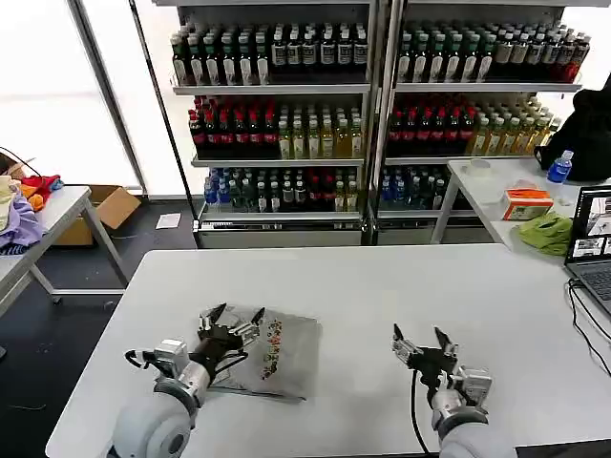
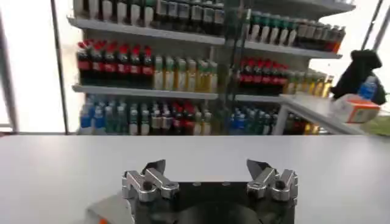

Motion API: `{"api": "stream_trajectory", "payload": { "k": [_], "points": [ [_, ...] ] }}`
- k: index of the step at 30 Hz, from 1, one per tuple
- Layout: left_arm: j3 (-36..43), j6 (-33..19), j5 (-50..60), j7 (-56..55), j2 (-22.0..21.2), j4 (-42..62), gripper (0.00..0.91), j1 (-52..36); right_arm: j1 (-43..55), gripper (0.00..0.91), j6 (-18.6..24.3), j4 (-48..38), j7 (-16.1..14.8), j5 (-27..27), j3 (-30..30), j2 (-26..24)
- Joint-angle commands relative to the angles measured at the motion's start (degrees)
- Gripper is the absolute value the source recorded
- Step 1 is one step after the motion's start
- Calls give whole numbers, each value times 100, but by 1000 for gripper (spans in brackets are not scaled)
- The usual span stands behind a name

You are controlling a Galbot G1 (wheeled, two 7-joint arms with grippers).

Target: Fold and organize the clothes.

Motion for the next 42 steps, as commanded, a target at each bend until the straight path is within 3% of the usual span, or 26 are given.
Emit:
{"api": "stream_trajectory", "payload": {
  "k": [1, 11, 23, 33, 35, 37, 38, 39, 40, 41, 42],
  "points": [
    [-838, 180, 98, -302, 314, -186, 907, 385, 1177, 907, -473, -395, 473, 1855, -1235, -198],
    [-983, 264, 117, -359, 274, -136, 907, 509, 1989, 907, -478, -879, 706, 2338, -1987, -241],
    [-1151, 288, 85, -387, 166, -80, 907, 602, 2365, 907, -471, -1585, 784, 2089, -2590, 225],
    [-1250, 140, -144, -482, 114, -54, 907, 583, 2282, 907, -464, -1785, 802, 1875, -2643, 419],
    [-1252, 133, -145, -487, 117, -30, 907, 569, 2280, 806, -463, -1842, 795, 1796, -2662, 443],
    [-1247, 132, -145, -481, 120, -37, 907, 571, 2270, 605, -462, -1868, 793, 1738, -2684, 460],
    [-1238, 131, -146, -480, 118, -38, 907, 570, 2268, 433, -461, -1879, 800, 1710, -2697, 468],
    [-1230, 129, -141, -480, 109, -36, 907, 570, 2267, 343, -460, -1890, 803, 1672, -2708, 473],
    [-1217, 129, -133, -481, 98, -26, 907, 569, 2261, 91, -460, -1900, 801, 1652, -2716, 477],
    [-1204, 129, -118, -481, 80, -14, 907, 568, 2255, 10, -459, -1903, 800, 1637, -2721, 483],
    [-1179, 132, -92, -480, 63, -5, 907, 570, 2238, 0, -459, -1904, 796, 1624, -2719, 487]
  ]
}}
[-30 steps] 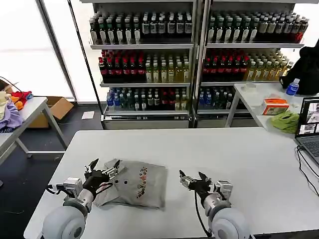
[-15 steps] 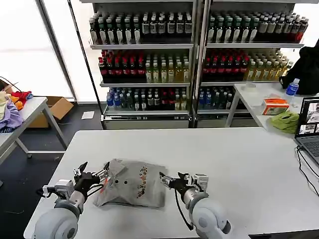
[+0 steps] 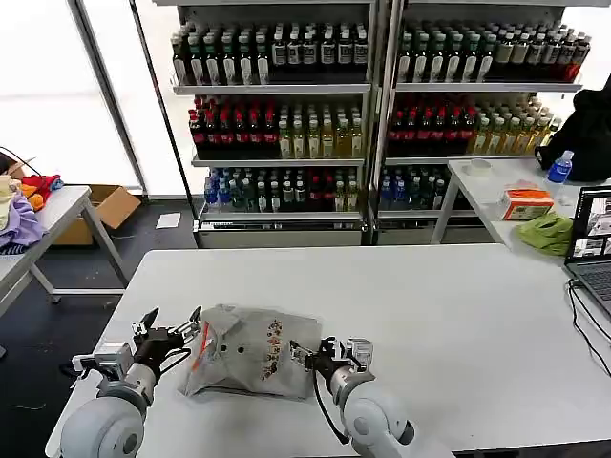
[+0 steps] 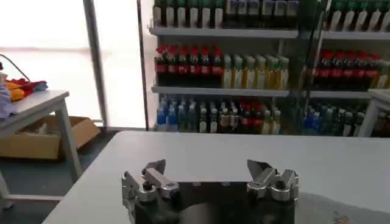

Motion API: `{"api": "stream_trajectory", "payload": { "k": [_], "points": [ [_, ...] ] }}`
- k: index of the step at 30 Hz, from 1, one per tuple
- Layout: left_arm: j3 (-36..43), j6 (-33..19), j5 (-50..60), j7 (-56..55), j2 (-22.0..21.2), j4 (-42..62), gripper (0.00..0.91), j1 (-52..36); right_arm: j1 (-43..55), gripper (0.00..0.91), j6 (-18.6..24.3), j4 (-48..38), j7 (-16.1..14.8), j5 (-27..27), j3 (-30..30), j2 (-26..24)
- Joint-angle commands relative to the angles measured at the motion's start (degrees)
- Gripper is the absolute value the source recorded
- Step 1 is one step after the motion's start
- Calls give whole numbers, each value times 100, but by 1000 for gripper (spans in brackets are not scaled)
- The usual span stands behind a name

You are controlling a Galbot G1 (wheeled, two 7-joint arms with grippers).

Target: Fold and organize the clothes.

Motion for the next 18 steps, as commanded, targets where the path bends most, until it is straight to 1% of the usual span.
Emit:
{"api": "stream_trajectory", "payload": {
  "k": [1, 7, 9, 12, 18],
  "points": [
    [48, -30, -14, -19, -65, 78, 907, 12, 26, 0, -26, -182, 17, -155, -145, 100],
    [90, 22, 12, -20, -123, 104, 907, 32, -75, 0, -20, -75, 37, -221, -59, 68],
    [93, 22, 17, -23, -134, 100, 907, 36, -91, 0, -16, -38, 24, -319, -14, 35],
    [95, -8, 29, -43, -165, 74, 907, 39, -129, 0, 86, -85, -153, -648, 74, 11],
    [79, -16, 74, -40, -179, 51, 907, 75, -185, 0, 110, -96, -244, -792, 247, -36]
  ]
}}
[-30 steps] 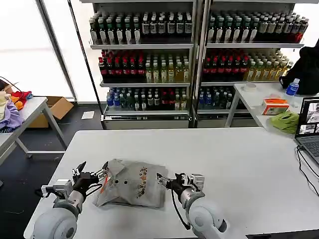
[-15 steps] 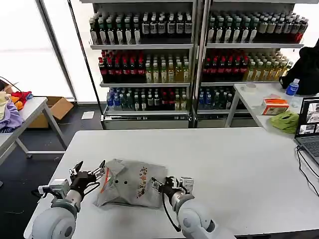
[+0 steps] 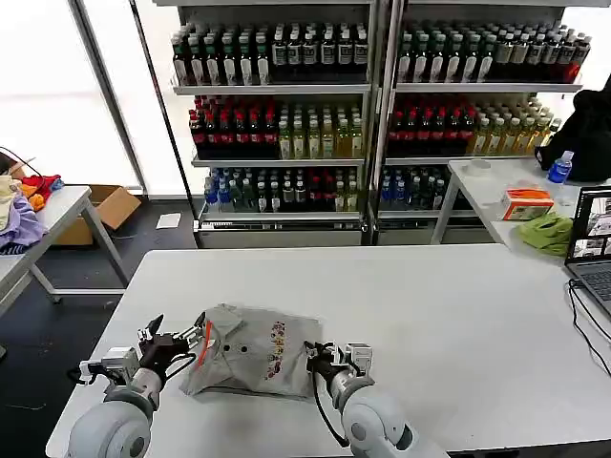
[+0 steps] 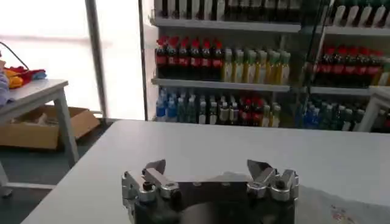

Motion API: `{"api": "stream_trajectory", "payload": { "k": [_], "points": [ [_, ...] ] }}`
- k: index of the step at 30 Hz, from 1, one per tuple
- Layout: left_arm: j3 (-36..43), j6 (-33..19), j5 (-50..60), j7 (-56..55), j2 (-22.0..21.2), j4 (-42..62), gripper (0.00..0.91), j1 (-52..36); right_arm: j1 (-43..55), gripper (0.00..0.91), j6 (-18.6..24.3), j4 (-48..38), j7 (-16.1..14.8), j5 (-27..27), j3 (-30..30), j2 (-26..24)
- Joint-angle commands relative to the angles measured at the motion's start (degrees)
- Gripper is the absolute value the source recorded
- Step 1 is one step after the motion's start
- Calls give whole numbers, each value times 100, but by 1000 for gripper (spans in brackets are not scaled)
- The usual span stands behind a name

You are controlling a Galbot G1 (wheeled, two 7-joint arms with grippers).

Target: Fold and organize the clothes.

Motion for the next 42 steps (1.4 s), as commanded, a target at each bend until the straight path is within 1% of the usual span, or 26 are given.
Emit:
{"api": "stream_trajectory", "payload": {
  "k": [1, 6, 8, 10, 13, 17, 19, 22, 23, 25, 28, 29, 30, 33, 36, 37, 38, 41, 42],
  "points": [
    [-13, -26, 30, -4, -19, -24, 907, 27, -32, 0, 48, -5, -149, -395, 219, -80],
    [-1, -47, 53, -7, -35, -50, 907, 26, -14, 0, 6, 46, -256, -407, 511, -252],
    [9, -91, 83, -2, -40, -52, 907, 23, 55, 0, -56, 32, -383, -547, 676, -396],
    [27, -89, 85, -4, -48, -62, 907, 20, 130, 0, -82, 24, -409, -543, 810, -538],
    [53, -88, 96, -7, -68, -73, 907, 11, 292, 0, -89, -74, -582, -558, 1012, -904],
    [98, -81, 110, -6, -88, -102, 907, 14, 465, 0, -86, -313, -746, -567, 1174, -1260],
    [101, -77, 112, -3, -94, -110, 907, 13, 485, 0, -85, -415, -810, -611, 1219, -1348],
    [107, -76, 113, -2, -103, -103, 907, 20, 464, 0, -88, -519, -878, -822, 1268, -1323],
    [112, -76, 121, -2, -105, -101, 907, 25, 443, 907, -85, -543, -928, -978, 1271, -1299],
    [114, -76, 126, -1, -120, -107, 907, 35, 411, 907, -83, -587, -938, -1237, 1315, -1225],
    [120, -66, 127, 4, -133, -125, 907, 66, 405, 907, -77, -633, -735, -1476, 1426, -1134],
    [119, -65, 130, 4, -137, -127, 907, 71, 362, 907, 41, -580, -630, -1635, 1494, -1111],
    [118, -64, 132, 7, -140, -129, 907, 75, 324, 907, 77, -498, -595, -1653, 1546, -1095],
    [133, -60, 135, 7, -158, -125, 907, 82, -6, 907, 84, 171, -633, -1610, 1645, -1124],
    [170, -54, 150, 20, -183, -130, 907, 79, -347, 907, 62, 897, -744, -1661, 1571, -1155],
    [177, -54, 151, 19, -189, -133, 907, 76, -399, 907, 18, 1078, -761, -1625, 1547, -1179],
    [184, -51, 152, 18, -203, -141, 907, 73, -526, 907, -86, 1316, -688, -1367, 1470, -1236],
    [175, -51, 156, 19, -207, -153, 907, 98, -795, 907, -101, 1661, -380, -658, 1292, -1373],
    [171, -51, 160, 19, -206, -152, 907, 107, -843, 907, -102, 1709, -305, -513, 1269, -1388]
  ]
}}
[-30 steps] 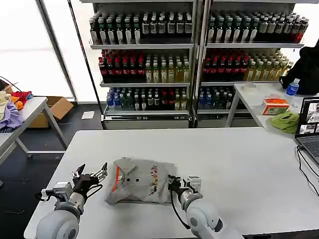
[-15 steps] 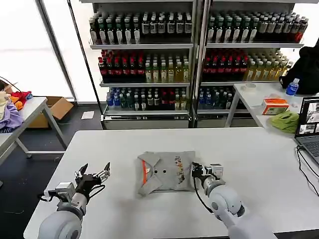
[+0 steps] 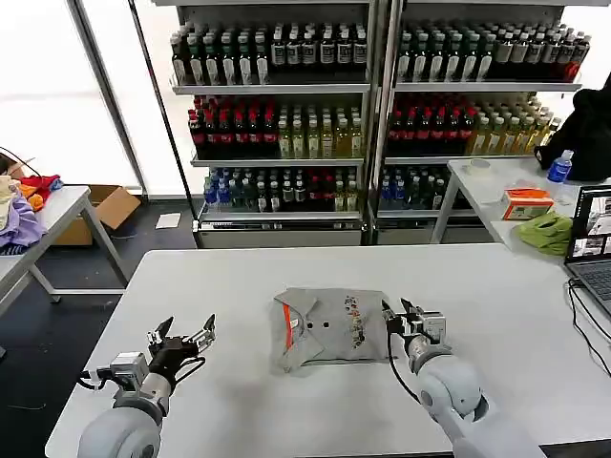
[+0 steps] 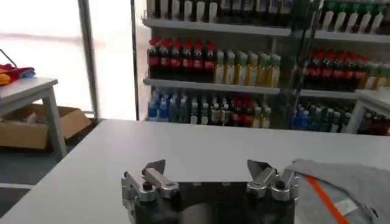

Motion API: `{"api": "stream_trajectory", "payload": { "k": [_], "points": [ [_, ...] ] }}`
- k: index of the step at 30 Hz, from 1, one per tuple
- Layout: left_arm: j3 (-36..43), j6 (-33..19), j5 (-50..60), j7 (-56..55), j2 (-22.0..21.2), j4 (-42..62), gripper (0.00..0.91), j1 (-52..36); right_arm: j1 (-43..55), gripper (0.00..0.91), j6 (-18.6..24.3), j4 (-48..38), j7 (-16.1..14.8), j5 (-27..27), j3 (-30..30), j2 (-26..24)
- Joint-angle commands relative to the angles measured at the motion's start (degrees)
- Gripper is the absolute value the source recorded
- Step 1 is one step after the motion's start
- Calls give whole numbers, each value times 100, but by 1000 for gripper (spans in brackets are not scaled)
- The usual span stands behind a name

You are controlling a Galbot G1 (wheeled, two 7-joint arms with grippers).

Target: Fold and organize the clothes.

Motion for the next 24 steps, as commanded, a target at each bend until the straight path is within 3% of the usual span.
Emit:
{"api": "stream_trajectory", "payload": {
  "k": [1, 6, 8, 24],
  "points": [
    [-7, 2, 15, 2, -4, -11, 907, 46, -848, 907, -90, 1534, 502, 1011, -144, -276],
    [-25, -1, 42, 10, -11, -36, 907, 139, -909, 907, -100, 1594, 1001, 2173, -112, -298],
    [-24, 0, 46, 9, -17, -41, 907, 150, -932, 907, -101, 1534, 1023, 2295, -102, -347],
    [-21, -11, 77, 19, -48, -26, 907, 215, -1131, 907, -88, 1199, 968, 2347, 23, -236]
  ]
}}
